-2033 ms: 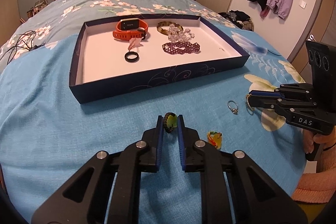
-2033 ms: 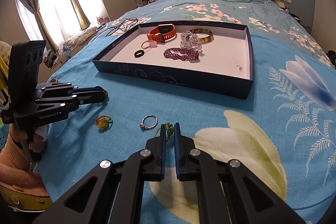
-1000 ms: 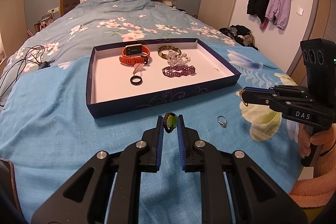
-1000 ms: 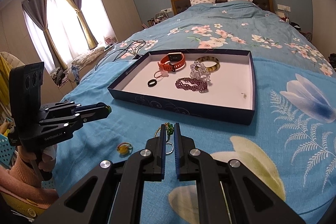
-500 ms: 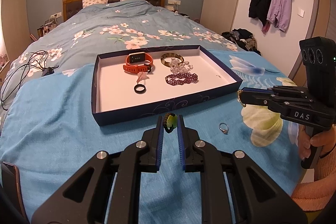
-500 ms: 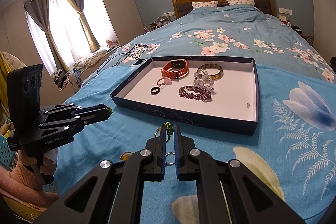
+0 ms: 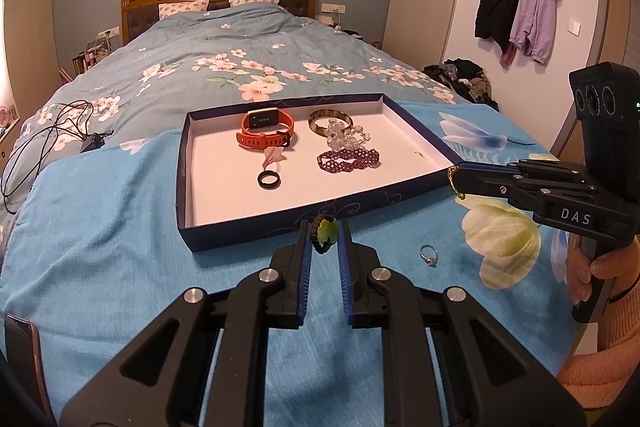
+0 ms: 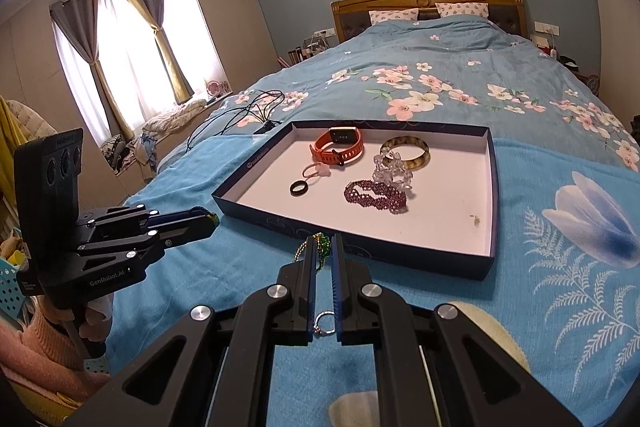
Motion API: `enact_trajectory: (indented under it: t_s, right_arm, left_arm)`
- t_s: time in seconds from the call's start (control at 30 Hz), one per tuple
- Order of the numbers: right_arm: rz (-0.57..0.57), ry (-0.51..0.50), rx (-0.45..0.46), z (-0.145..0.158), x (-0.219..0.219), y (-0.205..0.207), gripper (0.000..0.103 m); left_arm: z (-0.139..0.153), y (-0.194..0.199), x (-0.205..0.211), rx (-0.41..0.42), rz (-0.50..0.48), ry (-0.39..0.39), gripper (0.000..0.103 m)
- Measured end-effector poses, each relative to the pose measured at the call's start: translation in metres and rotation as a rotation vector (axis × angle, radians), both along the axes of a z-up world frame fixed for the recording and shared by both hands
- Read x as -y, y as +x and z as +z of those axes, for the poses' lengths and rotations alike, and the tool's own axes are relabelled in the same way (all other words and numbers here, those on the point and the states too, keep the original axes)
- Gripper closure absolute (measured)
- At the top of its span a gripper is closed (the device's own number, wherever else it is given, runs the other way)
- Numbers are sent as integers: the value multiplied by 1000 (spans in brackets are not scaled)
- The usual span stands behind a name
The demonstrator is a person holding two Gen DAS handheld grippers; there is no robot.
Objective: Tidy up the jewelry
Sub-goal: 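Carry both green rings toward the tray box with both grippers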
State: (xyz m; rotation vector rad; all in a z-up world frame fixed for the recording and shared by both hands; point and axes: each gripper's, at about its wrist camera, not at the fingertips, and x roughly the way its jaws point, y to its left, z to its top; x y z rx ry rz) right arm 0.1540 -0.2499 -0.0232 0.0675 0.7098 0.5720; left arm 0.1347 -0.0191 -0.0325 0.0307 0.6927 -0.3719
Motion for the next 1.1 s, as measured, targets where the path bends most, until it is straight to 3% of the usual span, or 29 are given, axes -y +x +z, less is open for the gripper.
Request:
enact_trajectory:
  t_s: [1.1]
  right_arm:
    - [-13,6,22,7,-3,26,97]
  left_arm:
    - [9,19,2,32,10,7,90]
